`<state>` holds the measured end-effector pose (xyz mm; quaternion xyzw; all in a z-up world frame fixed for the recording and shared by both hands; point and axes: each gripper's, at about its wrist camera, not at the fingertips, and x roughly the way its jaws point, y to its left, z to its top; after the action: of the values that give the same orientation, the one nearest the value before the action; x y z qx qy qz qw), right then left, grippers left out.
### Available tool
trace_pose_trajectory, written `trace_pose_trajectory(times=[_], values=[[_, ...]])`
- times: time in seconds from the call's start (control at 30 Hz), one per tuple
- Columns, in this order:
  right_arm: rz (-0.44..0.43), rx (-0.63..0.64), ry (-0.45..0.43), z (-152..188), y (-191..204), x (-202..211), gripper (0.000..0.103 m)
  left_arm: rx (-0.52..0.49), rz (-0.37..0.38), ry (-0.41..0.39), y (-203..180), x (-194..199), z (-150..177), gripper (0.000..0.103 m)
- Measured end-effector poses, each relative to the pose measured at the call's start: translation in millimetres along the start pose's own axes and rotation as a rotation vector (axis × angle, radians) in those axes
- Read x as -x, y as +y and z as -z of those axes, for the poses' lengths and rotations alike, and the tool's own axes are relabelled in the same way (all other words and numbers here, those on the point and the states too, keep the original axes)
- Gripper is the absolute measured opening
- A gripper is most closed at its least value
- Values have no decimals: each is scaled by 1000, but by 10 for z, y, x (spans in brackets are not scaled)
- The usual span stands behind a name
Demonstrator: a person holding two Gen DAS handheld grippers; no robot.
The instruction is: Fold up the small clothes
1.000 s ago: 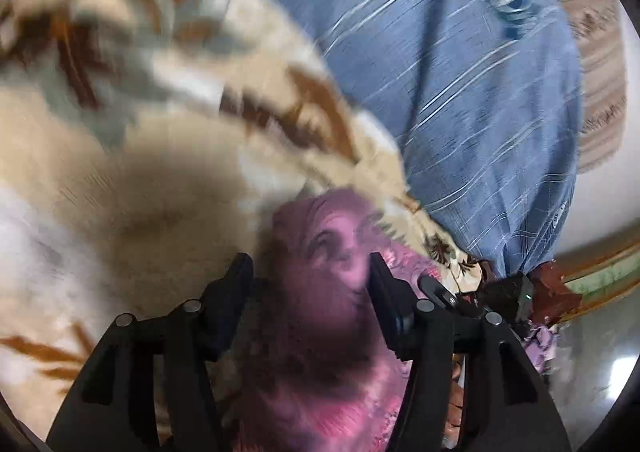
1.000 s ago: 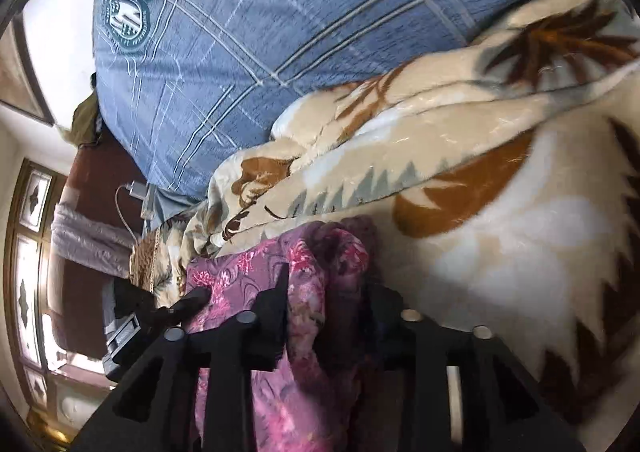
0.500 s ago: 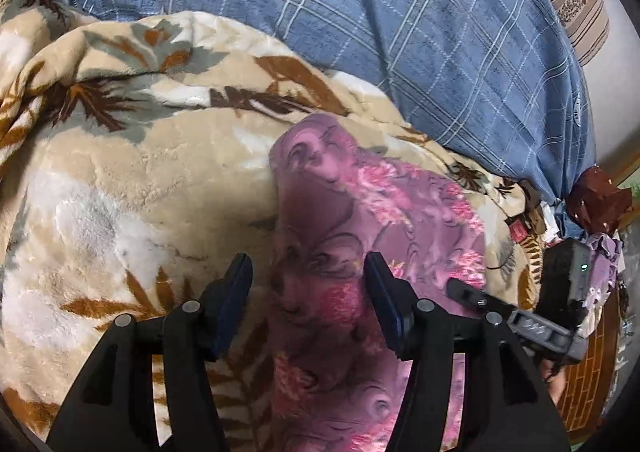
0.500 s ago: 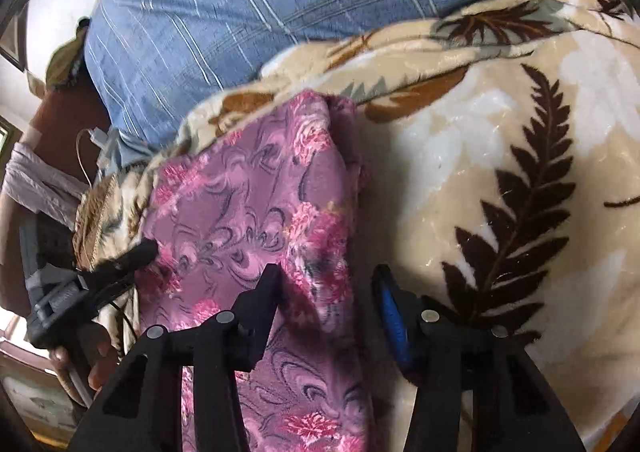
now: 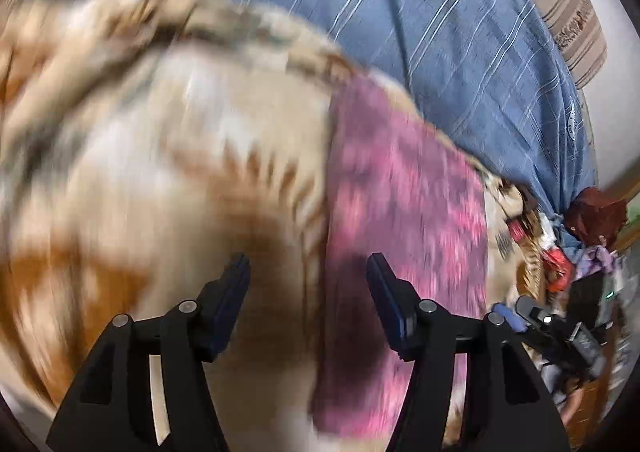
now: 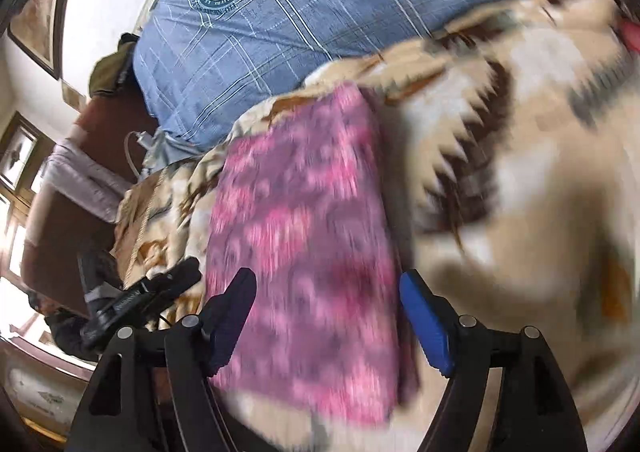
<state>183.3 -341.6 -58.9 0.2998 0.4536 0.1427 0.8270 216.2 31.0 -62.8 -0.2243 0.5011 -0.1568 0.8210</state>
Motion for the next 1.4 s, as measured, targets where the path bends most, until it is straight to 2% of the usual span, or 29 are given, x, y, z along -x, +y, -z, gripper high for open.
trace_pose_trajectory(times=[0.07, 0.13, 0.2, 0.27, 0.3, 0.37, 0.43, 0.57, 0.63, 0.7, 0.77, 0.83, 0.87, 0.97, 1.07, 1.13, 1.23, 1.33, 1.4], values=[[-31, -29, 14, 204, -163, -28, 76, 46, 33, 40, 54, -41, 211, 60], [-65, -57, 27, 322, -270, -106, 70, 35, 22, 21, 14, -26, 306, 60], [-72, -29, -9, 353, -278, -78, 67, 31, 28, 25, -23, -25, 325, 60], [-49, -13, -11, 333, -284, -74, 59, 59, 72, 41, -7, -27, 352, 60], [-42, -17, -11, 324, -299, -77, 51, 69, 89, 37, 5, -18, 370, 59], [-52, -30, -15, 330, -337, -32, 49, 55, 88, 6, -22, 31, 403, 59], [-58, -30, -19, 369, -377, -8, 49, 14, 61, -9, -97, 57, 458, 59], [-48, -2, -33, 430, -361, -10, 49, -170, -116, -34, -430, -34, 673, 60], [-26, 18, -42, 445, -305, -40, 46, -227, -182, -68, -526, -63, 753, 61], [-6, 30, -49, 460, -294, -41, 43, -233, -195, -73, -521, -69, 764, 61], [9, 34, -56, 468, -281, -39, 39, -206, -172, -64, -470, -65, 749, 61], [41, 37, -56, 478, -290, -44, 24, -195, -158, -61, -426, -57, 737, 60], [36, 35, -59, 480, -299, -35, 24, -201, -159, -63, -431, -58, 736, 59], [43, 41, -58, 500, -287, -30, 20, -224, -165, -65, -463, -60, 749, 53], [75, 52, -61, 517, -246, -22, 17, -241, -159, -65, -496, -53, 775, 41], [82, 59, -71, 527, -201, 4, 12, -264, -162, -72, -529, -45, 784, 25], [111, 71, -87, 535, -93, 86, 9, -297, -169, -88, -593, 16, 810, 13], [137, 112, -109, 573, 69, 219, 9, -235, -118, -95, -526, 192, 815, 11], [153, 137, -112, 625, 110, 220, 9, -204, -113, -97, -442, 230, 863, 11]])
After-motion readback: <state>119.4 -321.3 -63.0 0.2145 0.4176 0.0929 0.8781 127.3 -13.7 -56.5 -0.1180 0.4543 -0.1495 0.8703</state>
